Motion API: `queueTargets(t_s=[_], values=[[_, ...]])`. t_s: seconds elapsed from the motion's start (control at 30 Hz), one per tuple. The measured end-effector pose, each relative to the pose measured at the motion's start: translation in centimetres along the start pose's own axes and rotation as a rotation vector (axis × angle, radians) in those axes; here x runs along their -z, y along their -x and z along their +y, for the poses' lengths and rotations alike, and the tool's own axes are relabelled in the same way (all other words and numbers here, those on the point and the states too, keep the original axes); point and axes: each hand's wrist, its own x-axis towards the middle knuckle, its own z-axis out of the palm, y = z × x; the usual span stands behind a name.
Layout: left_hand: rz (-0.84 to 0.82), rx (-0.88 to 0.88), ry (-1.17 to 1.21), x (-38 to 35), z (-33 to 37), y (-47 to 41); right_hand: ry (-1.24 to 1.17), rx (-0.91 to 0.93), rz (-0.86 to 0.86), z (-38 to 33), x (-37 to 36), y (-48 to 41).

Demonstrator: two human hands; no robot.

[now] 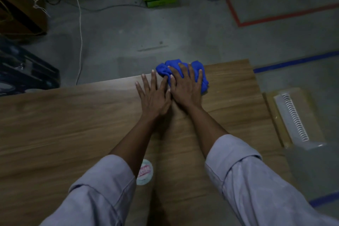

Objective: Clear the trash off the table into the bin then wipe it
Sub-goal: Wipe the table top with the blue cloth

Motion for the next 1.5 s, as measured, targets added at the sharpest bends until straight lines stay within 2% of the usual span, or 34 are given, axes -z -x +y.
queueTargets(t_s=[0.27,0.43,0.8,1.07,1.5], values=[[0.022,0.031,-0.013,-1.9,4.2,-1.7,-0.009,-0.005,-0.030,5.5,1.3,-1.2],[0.016,-0.090,-0.047,-3.2,7.8,-3.0,0.008,-0.053,-0.035,9.5,2.3,-1.9],[0.040,-0.226,-0.073,-6.9,16.7,-4.8,0.024,-0.205,0.012,18.3,4.0,-3.6],[0.026,-0.230,-0.057,-10.5,20.2,1.6,-0.014,-0.318,0.033,20.9,5.0,5.4],[-0.201,-0.335,-0.109,-12.7,22.1,18.5,0.045,-0.288,-0.103,24.2,8.5,25.6]])
